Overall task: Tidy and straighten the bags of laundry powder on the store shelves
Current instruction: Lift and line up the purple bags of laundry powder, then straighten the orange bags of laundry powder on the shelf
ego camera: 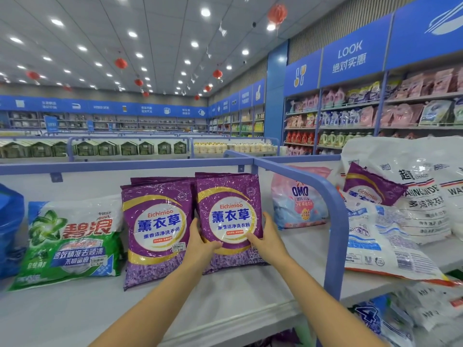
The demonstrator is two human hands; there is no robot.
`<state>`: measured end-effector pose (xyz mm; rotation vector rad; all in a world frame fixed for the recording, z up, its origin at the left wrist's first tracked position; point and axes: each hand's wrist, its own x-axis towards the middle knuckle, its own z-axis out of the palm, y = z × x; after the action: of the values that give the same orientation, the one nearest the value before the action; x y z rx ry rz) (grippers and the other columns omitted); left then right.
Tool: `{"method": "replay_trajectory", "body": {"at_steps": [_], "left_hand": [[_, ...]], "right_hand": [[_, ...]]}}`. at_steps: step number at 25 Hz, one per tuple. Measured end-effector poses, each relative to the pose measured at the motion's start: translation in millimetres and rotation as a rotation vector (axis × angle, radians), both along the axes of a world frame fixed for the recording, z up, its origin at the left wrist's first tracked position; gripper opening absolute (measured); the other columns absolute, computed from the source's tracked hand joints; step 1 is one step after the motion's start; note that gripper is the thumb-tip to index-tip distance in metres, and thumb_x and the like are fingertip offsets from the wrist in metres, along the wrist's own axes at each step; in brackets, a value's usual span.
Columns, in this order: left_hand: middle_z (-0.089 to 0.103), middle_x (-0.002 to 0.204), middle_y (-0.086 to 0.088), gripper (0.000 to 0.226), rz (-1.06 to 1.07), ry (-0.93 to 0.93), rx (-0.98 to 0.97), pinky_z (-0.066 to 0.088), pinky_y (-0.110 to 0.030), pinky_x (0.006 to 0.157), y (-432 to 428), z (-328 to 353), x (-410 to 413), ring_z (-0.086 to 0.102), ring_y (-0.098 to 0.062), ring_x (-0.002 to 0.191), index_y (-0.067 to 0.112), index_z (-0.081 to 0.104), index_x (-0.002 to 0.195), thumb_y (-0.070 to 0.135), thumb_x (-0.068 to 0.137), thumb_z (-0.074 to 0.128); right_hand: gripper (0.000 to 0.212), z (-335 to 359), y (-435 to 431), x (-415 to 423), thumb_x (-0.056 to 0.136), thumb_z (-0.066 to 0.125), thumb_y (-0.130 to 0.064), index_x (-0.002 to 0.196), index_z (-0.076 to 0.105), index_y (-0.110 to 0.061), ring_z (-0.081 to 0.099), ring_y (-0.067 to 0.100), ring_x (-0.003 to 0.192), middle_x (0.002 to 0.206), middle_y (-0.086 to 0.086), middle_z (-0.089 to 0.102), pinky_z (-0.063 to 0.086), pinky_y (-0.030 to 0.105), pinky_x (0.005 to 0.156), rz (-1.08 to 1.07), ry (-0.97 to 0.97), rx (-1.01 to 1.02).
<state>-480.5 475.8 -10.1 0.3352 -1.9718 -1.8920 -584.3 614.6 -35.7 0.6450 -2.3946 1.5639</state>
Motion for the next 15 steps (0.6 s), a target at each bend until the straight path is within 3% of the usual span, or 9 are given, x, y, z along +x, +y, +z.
{"method": "replay_trajectory", "body": {"at_steps": [5, 7, 9, 11, 15], "left_hand": [[0.032, 0.149, -0.006, 0.082, -0.027, 0.065, -0.081, 0.036, -0.029, 0.092, -3, 12, 18, 0.035, -0.018, 0.131, 0.018, 0.014, 0.149, -0.007, 0.085, 0.058], [0.033, 0.148, -0.002, 0.078, -0.016, 0.085, -0.183, 0.036, -0.030, 0.097, -4, 13, 24, 0.035, -0.015, 0.131, 0.019, 0.020, 0.148, -0.001, 0.085, 0.061], [0.037, 0.145, 0.003, 0.073, -0.031, 0.143, -0.284, 0.037, -0.022, 0.092, 1, 21, 29, 0.038, -0.007, 0.120, 0.019, 0.026, 0.146, 0.003, 0.084, 0.063], [0.043, 0.140, 0.002, 0.067, -0.057, 0.213, -0.349, 0.034, -0.020, 0.089, 11, 33, 33, 0.040, -0.003, 0.111, 0.017, 0.033, 0.142, 0.004, 0.084, 0.064], [0.046, 0.135, 0.005, 0.058, -0.169, 0.339, -0.435, 0.034, -0.027, 0.100, 46, 55, 40, 0.042, -0.008, 0.120, 0.020, 0.042, 0.137, 0.008, 0.084, 0.064]], "right_hand": [[0.051, 31, -3, 36, 0.088, 0.059, -0.015, 0.135, 0.038, -0.014, 0.046, 0.012, 0.118, 0.126, -0.002, 0.050, 0.045, 0.033, 0.099, -0.055, 0.229, 0.075], [0.046, 46, -2, 60, 0.091, 0.055, -0.012, 0.134, 0.040, -0.016, 0.048, 0.012, 0.117, 0.126, 0.000, 0.051, 0.046, 0.018, 0.090, -0.017, 0.268, 0.024], [0.040, 66, 6, 87, 0.093, 0.053, -0.012, 0.131, 0.043, -0.019, 0.049, 0.006, 0.114, 0.122, -0.004, 0.053, 0.042, 0.006, 0.083, 0.001, 0.336, -0.033], [0.038, 88, 19, 110, 0.093, 0.053, -0.012, 0.130, 0.045, -0.018, 0.047, 0.003, 0.115, 0.121, -0.008, 0.052, 0.037, 0.008, 0.090, 0.005, 0.401, -0.069], [0.040, 114, 58, 135, 0.092, 0.053, -0.008, 0.131, 0.047, -0.013, 0.046, 0.006, 0.117, 0.125, -0.006, 0.052, 0.033, 0.013, 0.097, -0.098, 0.464, -0.061]]}}
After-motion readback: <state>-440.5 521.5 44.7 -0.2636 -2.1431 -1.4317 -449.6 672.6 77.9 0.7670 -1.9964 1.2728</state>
